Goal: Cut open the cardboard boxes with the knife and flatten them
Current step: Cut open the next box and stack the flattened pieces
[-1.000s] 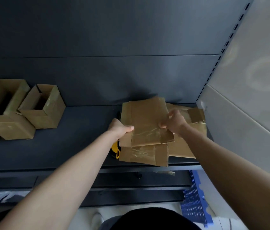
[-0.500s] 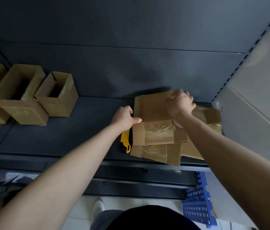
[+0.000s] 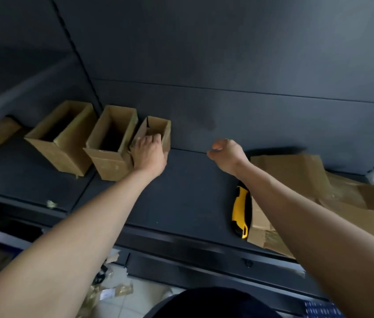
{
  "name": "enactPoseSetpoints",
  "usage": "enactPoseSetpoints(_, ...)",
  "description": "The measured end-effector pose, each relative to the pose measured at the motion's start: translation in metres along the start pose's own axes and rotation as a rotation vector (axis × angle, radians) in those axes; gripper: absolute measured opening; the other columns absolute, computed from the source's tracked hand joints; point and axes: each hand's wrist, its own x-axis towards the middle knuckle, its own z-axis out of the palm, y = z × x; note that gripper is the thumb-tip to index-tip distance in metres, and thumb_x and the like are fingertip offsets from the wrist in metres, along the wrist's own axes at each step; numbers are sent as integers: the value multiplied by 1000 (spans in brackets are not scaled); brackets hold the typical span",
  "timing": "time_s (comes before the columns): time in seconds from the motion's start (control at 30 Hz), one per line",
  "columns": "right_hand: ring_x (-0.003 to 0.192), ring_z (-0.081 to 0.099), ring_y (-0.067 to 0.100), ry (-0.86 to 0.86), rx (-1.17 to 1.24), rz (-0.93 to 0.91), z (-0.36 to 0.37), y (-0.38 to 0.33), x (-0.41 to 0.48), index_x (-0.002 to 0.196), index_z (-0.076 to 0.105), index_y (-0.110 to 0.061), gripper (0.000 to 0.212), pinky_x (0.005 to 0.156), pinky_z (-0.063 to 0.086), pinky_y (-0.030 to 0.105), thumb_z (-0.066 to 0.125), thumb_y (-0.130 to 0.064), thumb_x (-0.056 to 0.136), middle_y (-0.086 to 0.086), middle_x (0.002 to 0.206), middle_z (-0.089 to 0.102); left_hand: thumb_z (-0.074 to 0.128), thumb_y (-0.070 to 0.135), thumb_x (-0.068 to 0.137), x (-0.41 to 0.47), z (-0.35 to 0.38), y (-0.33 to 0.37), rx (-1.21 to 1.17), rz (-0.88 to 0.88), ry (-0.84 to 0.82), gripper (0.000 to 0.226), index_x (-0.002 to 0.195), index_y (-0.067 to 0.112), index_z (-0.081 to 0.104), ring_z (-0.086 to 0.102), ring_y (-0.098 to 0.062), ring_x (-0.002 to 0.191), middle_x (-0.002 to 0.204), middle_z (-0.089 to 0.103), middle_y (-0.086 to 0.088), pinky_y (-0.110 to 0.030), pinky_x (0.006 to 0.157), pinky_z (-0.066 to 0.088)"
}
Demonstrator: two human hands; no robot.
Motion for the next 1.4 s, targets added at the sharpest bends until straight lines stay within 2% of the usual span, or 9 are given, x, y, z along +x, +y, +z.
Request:
enactPoseSetpoints(0.13, 113, 57, 33, -52, 9, 9, 20, -17, 3, 116, 60, 4, 37, 91, 48, 36, 59, -23, 91, 19, 119, 63, 47, 33, 97, 17, 14, -29, -18, -80, -165, 46, 135, 9, 40, 48, -32, 124, 120, 62, -15, -39, 119, 10)
enactPoseSetpoints(0.27, 116, 55, 35, -72, -3, 50, 29, -15, 9, 120, 57, 8, 41, 98, 45, 42, 60, -21, 91, 24, 123, 60, 46, 32, 97, 21, 14, -33, -38, -43, -136, 24, 94, 13, 60, 52, -33, 114, 93, 68, -11, -39, 117, 15)
enactPoseSetpoints(0.4, 104, 60, 36, -44, -61, 120, 27, -3, 12, 110, 61, 11, 35, 88, 50, 40, 60, -18, 91, 27, 111, 63, 52, 29, 88, 20, 6, -26, -399, -107, -25, 24, 69, 15, 47, 53, -35, 99, 73, 56, -5, -42, 91, 44)
enactPoseSetpoints(0.5, 74, 57, 26, -17, -224, 250, 21, 18, 11, 82, 53, -1, 12, 57, 44, 28, 57, -10, 88, 14, 81, 54, 51, 23, 87, 16, -6, -14, -768, -245, -12, 22, 69, 9, 50, 47, -19, 64, 64, 48, -1, -30, 59, 38)
enactPoseSetpoints(0.73, 77, 58, 24, -106, -388, 433, 20, 67, -9, 99, 60, -2, 17, 44, 37, 24, 64, -9, 85, 10, 91, 57, 52, 22, 76, 0, 22, -6, -1311, -858, -381, 11, 69, 16, 46, 50, -24, 76, 77, 47, -5, -35, 71, 43)
enactPoseSetpoints(0.9, 107, 61, 30, -35, -362, 475, 24, 78, -15, 115, 59, -5, 35, 72, 48, 31, 71, -15, 84, 12, 114, 60, 50, 12, 89, -19, 47, -17, -1315, -945, -434, 17, 103, 7, 59, 58, -28, 75, 87, 58, -14, -38, 65, 52)
enactPoseSetpoints(1.1, 110, 61, 28, -59, -441, 494, 38, 80, -14, 118, 61, -6, 39, 76, 49, 32, 74, -10, 81, 10, 115, 63, 46, 38, 98, -29, 38, -11, -995, -706, -152, 35, 116, 7, 50, 52, -28, 105, 115, 50, -9, -34, 84, 39)
enactPoseSetpoints(1.23, 110, 60, 29, -26, -395, 472, 40, 83, -6, 116, 59, -4, 32, 80, 51, 34, 63, -4, 84, 12, 116, 62, 48, 59, 86, -49, 13, 11, -756, -147, 119, 51, 109, 14, 47, 47, -22, 108, 115, 45, -4, -34, 88, 38)
enactPoseSetpoints(1.4, 82, 62, 27, -115, -58, 472, 32, 72, 12, 78, 52, -6, 10, 73, 54, 33, 57, -11, 86, 11, 81, 57, 56, 63, 82, -62, 20, 41, -254, 302, -438, 63, 129, 23, 45, 29, -20, 131, 138, 34, 2, -40, 105, 32)
